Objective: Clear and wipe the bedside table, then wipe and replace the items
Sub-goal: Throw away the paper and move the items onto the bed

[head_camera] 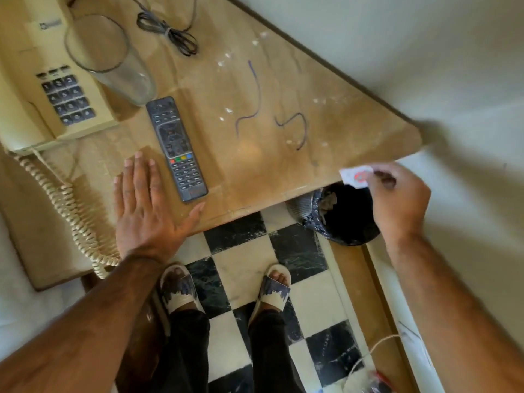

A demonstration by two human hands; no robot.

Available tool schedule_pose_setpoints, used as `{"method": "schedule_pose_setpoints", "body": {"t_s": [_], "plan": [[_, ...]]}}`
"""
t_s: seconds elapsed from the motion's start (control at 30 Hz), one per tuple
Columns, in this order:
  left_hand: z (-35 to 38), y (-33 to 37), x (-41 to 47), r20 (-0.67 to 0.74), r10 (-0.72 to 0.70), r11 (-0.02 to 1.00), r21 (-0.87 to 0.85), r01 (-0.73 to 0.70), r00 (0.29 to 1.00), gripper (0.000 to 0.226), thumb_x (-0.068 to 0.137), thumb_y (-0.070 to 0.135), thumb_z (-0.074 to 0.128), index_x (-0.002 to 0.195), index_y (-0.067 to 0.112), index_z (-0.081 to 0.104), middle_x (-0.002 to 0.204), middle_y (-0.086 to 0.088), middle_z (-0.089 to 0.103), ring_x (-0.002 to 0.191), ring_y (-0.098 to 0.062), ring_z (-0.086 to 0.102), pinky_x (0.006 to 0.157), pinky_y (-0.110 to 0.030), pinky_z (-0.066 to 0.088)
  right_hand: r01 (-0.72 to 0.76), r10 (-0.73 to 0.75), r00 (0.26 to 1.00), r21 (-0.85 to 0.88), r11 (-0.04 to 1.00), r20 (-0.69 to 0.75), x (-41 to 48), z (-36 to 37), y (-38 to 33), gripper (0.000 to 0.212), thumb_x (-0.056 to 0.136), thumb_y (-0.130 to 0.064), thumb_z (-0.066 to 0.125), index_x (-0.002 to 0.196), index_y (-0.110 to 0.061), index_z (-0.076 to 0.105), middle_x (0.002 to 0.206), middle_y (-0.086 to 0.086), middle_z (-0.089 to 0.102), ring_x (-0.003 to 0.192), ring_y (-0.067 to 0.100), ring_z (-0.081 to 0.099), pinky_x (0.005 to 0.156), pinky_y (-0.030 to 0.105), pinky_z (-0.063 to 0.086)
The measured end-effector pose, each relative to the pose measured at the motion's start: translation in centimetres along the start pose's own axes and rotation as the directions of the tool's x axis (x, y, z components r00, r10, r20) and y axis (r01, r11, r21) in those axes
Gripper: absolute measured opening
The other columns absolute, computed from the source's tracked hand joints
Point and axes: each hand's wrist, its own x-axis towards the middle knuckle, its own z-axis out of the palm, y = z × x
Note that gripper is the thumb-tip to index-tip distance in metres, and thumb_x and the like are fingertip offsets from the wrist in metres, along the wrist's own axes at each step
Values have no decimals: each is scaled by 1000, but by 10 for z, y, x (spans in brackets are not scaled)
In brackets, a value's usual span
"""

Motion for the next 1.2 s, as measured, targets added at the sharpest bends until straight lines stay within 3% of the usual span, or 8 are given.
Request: {"method": "schedule_pose_setpoints", "body": {"t_s": [0.13,0.3,0.43,0.53,0.6,0.77,1.0,1.2], "plan": [[6,-2,-2,-87,19,1000,22,-17,996,112,93,84,39,166,2,16,175,-19,14,163,-33,11,133,-51,10,-120,133,989,-167,979,66,-8,16,76,15,94,-11,75,107,-15,81,108,9,80,99,25,74,91,36,61],[6,-4,-2,-111,23,998,60,-16,994,111,94,82,44,165,1,20,173,-21,19,162,-34,16,132,-52,14,-131,180,967,-257,958,179,-13,40,96,36,94,-27,79,127,-14,73,123,12,71,88,25,67,87,38,58],[2,2,0,-38,11,999,38,-10,999,114,93,86,33,166,0,16,174,-21,14,163,-34,13,133,-51,12,209,-181,969,-171,963,165,-48,41,49,36,102,-42,66,112,-10,77,93,1,73,75,12,58,66,20,44],[-2,1,0,-3,5,999,47,-4,1000,117,92,89,28,166,-1,13,175,-21,10,164,-33,9,133,-50,11,625,-616,778,-49,779,124,-58,62,-25,25,102,-31,69,108,-8,77,97,7,72,89,18,61,82,20,43],[-4,0,0,14,13,999,47,-13,1000,120,91,91,29,165,-2,15,175,-22,10,164,-34,9,133,-52,12,741,-734,670,-30,671,111,-49,88,-78,32,103,-30,69,123,-5,72,118,17,68,112,26,59,96,30,47],[-7,1,0,30,34,999,24,-35,999,122,90,92,33,165,-3,17,174,-23,11,163,-36,11,131,-55,16,786,-725,617,-189,589,305,-18,148,-161,68,111,-45,46,164,-5,33,174,17,27,164,37,19,132,52,23],[-10,2,1,33,27,999,-27,-26,999,121,90,92,35,164,-3,22,174,-23,14,163,-36,13,130,-56,18,752,-681,657,-340,565,323,-19,185,-159,69,112,-50,30,168,-10,25,178,12,18,166,31,15,135,51,10],[-26,5,5,86,-56,988,-137,68,995,109,96,84,12,164,1,26,173,-18,21,162,-33,19,131,-52,18,744,-678,666,-336,577,311,-22,187,-162,67,112,-48,31,168,-11,27,178,10,20,166,31,16,135,52,12]]}}
